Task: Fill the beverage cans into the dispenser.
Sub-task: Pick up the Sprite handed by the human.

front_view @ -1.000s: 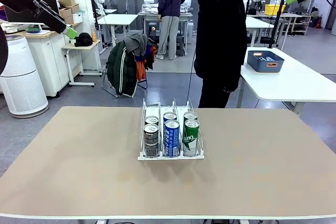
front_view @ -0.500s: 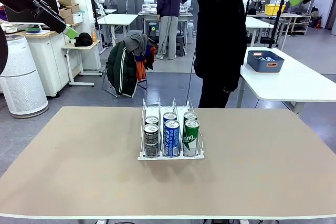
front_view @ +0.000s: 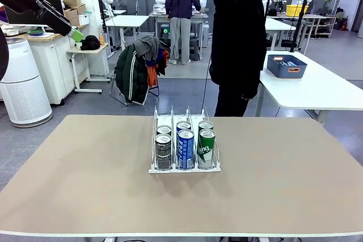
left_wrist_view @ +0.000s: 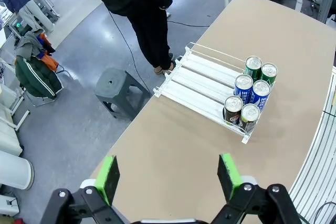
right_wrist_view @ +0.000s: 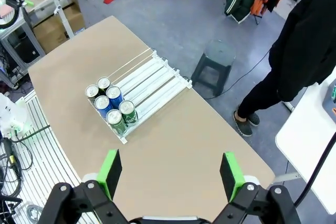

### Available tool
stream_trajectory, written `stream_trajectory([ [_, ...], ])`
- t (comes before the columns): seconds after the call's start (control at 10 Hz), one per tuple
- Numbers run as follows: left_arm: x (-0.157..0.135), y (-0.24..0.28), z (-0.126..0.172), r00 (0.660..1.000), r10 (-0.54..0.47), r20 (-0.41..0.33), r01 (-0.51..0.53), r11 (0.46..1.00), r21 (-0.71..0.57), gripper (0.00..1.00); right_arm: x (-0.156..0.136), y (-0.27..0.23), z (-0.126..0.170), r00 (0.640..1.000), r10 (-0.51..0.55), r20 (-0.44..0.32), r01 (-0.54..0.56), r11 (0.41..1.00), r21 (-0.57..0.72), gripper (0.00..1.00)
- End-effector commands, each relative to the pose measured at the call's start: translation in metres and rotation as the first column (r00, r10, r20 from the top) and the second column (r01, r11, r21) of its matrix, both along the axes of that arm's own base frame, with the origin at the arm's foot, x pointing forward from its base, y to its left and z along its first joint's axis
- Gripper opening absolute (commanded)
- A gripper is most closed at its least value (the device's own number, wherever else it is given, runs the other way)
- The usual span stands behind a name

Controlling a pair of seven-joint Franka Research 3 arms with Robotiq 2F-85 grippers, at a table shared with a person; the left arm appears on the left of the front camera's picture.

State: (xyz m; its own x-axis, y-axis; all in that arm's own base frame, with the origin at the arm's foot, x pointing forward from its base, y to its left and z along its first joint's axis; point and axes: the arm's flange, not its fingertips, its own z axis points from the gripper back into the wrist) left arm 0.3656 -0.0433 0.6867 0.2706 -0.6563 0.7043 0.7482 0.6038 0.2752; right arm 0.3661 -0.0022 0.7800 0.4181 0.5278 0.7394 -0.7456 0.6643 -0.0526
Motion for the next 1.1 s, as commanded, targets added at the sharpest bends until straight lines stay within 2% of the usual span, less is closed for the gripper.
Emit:
stream_trajectory([
  [0.0, 0.0003, 0.0014, -0.0013, 1.0, 0.0, 0.006, 0.0, 1.0, 0.003, 1.0, -0.011, 0.0123, -0.0084, 1.0, 0.0, 0.006, 0.0, 1.0, -0.013, 1.0],
  [0.1, 0.0003, 0.0014, -0.0013, 1.0, 0.0, 0.006, 0.0, 1.0, 0.003, 1.0, -0.0082, 0.0081, -0.0056, 1.0, 0.028, -0.006, -0.028, 1.0, -0.012, 1.0],
  [1.0, 0.0003, 0.0014, -0.0013, 1.0, 0.0, 0.006, 0.0, 1.0, 0.003, 1.0, -0.0071, 0.0046, 0.0, 1.0, 0.01, 0.005, -0.01, 1.0, -0.002, 1.0],
])
